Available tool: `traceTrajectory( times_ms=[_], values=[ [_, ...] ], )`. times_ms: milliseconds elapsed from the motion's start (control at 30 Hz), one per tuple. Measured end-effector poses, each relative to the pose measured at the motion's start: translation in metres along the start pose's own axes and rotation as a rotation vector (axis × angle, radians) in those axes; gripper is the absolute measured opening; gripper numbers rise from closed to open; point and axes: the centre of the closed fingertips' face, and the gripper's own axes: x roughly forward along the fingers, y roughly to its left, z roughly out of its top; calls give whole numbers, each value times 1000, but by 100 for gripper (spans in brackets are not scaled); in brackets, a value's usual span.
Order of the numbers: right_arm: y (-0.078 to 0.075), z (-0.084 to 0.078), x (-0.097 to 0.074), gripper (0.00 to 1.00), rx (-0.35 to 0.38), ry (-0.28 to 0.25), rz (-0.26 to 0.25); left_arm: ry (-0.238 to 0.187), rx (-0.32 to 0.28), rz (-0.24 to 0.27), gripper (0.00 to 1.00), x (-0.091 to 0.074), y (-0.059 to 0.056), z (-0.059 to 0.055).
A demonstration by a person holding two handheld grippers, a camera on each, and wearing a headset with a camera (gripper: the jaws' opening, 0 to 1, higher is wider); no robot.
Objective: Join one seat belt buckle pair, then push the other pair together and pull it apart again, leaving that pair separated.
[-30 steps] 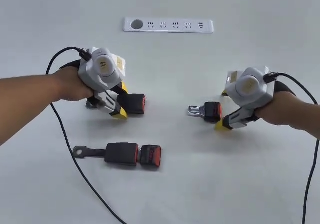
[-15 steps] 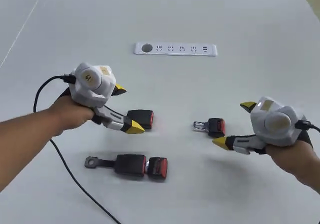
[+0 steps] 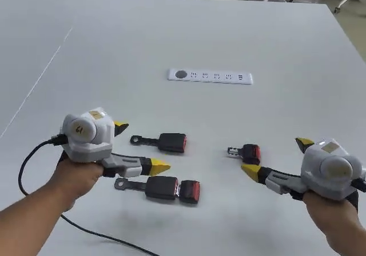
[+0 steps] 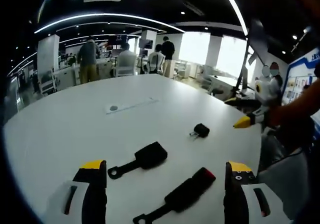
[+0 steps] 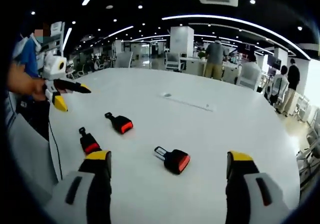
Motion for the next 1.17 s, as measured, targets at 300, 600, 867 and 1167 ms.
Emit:
traceTrajectory(
  times_ms=[300, 600, 867, 1167],
  values=[
    [15, -17, -36, 100, 27, 2, -28, -58, -117, 95, 100, -51, -1, -28],
    [36, -31, -57, 100, 13, 17, -14, -49, -117, 126, 100, -78, -10, -42],
    [42, -45, -69, 99, 19, 30, -2, -37, -139, 134, 100, -89, -13, -50],
    [36, -46, -72, 99, 41, 22, -24, -26, -137, 124, 100, -90, -18, -49]
  ],
)
